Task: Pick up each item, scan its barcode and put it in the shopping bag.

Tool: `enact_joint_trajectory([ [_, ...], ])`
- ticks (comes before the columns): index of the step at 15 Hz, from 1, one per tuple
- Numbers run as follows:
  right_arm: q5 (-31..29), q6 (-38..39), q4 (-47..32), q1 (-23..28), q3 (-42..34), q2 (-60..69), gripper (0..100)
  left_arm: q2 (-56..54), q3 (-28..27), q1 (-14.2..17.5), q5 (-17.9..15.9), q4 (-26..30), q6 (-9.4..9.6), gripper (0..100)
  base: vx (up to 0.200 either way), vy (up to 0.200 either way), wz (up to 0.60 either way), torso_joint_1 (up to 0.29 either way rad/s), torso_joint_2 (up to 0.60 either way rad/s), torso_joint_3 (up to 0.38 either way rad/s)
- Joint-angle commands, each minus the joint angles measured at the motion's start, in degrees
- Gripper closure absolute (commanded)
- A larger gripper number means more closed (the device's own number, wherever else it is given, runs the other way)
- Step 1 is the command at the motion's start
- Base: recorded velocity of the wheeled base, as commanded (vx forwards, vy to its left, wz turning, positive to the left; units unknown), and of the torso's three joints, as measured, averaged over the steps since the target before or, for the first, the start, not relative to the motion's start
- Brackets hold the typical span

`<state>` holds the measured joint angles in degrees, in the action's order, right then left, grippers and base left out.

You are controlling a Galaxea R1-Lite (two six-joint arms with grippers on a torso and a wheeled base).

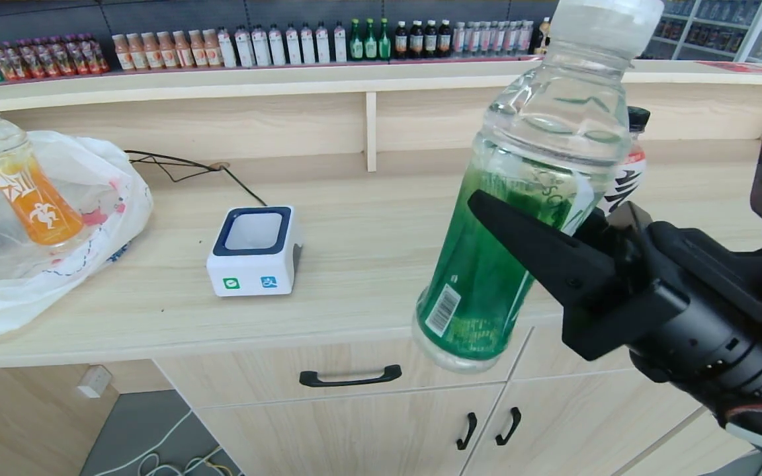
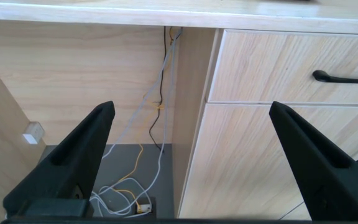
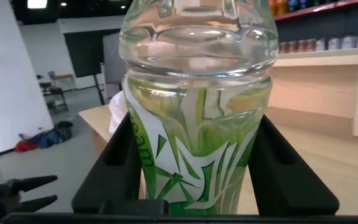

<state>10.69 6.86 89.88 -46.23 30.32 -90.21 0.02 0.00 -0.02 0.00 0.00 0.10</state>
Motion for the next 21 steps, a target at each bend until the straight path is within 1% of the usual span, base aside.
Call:
enact_joint_trajectory([
  [1, -4.5, -2.8, 0.1, 0.0, -0.3, -1.6, 100, 0.0, 0.0, 0.0, 0.0, 0.0, -0.01, 0, 0.000, 0.000, 0.00, 0.000, 0.00, 0.000],
  [2, -5.6, -3.1, 0.1, 0.0, -1.2, -1.5, 100, 0.0, 0.0, 0.0, 0.0, 0.0, -0.01, 0, 0.000, 0.000, 0.00, 0.000, 0.00, 0.000],
  [3, -5.9, -4.6, 0.1, 1.3, -1.7, -1.6, 100, 0.0, 0.0, 0.0, 0.0, 0.0, -0.01, 0, 0.000, 0.000, 0.00, 0.000, 0.00, 0.000],
  [5, -6.0, -13.2, 0.1, 6.6, -1.3, -3.0, 100, 0.0, 0.0, -0.1, 0.0, 0.0, -0.01, 0, 0.000, 0.000, 0.00, 0.000, 0.00, 0.000],
  [6, -7.7, -15.4, 0.1, 7.3, -1.1, -3.2, 100, 0.0, 0.0, 0.0, 0.0, 0.0, 0.08, 0, 0.000, 0.000, 0.00, 0.000, 0.00, 0.000],
  [7, -10.8, -16.1, 0.1, 7.2, -0.8, -3.3, 100, 0.0, 0.0, 0.0, 0.0, 0.0, 0.08, 0, 0.000, 0.000, 0.00, 0.000, 0.00, 0.000],
  [8, -13.3, -16.1, 0.1, 7.2, 0.2, -3.3, 100, 0.0, 0.0, -0.1, 0.0, 0.0, 0.08, 0, 0.000, 0.000, 0.00, 0.000, 0.00, 0.000],
  [10, -13.9, -15.7, 0.1, 7.4, 2.3, -3.5, 100, 0.0, 0.0, 0.0, 0.0, 0.0, -0.10, 0, 0.000, 0.000, 0.00, 0.000, 0.00, 0.000],
  [11, -13.9, -15.6, 0.1, 7.4, 2.2, -3.7, 100, 0.0, 0.0, -0.1, 0.0, 0.0, -0.10, 0, 0.000, 0.000, 0.00, 0.000, 0.00, 0.000],
  [16, -13.9, -14.4, 0.1, 7.5, 2.6, -3.6, 100, 0.0, 0.0, -0.1, 0.0, 0.0, -0.10, 0, 0.000, 0.200, 0.00, 0.000, 0.00, 0.003],
  [18, -16.1, -14.4, 0.1, 8.0, 2.7, -4.0, 100, 0.0, 0.0, -0.1, 0.0, 0.0, -0.19, 0, 0.000, 0.200, 0.00, 0.010, 0.01, 0.000],
  [21, -16.2, -14.3, 0.1, 7.9, 1.8, -4.3, 100, 0.0, 0.0, 0.0, 0.0, 0.0, -0.19, 0, 0.000, 0.200, 0.00, 0.012, 0.00, 0.001],
])
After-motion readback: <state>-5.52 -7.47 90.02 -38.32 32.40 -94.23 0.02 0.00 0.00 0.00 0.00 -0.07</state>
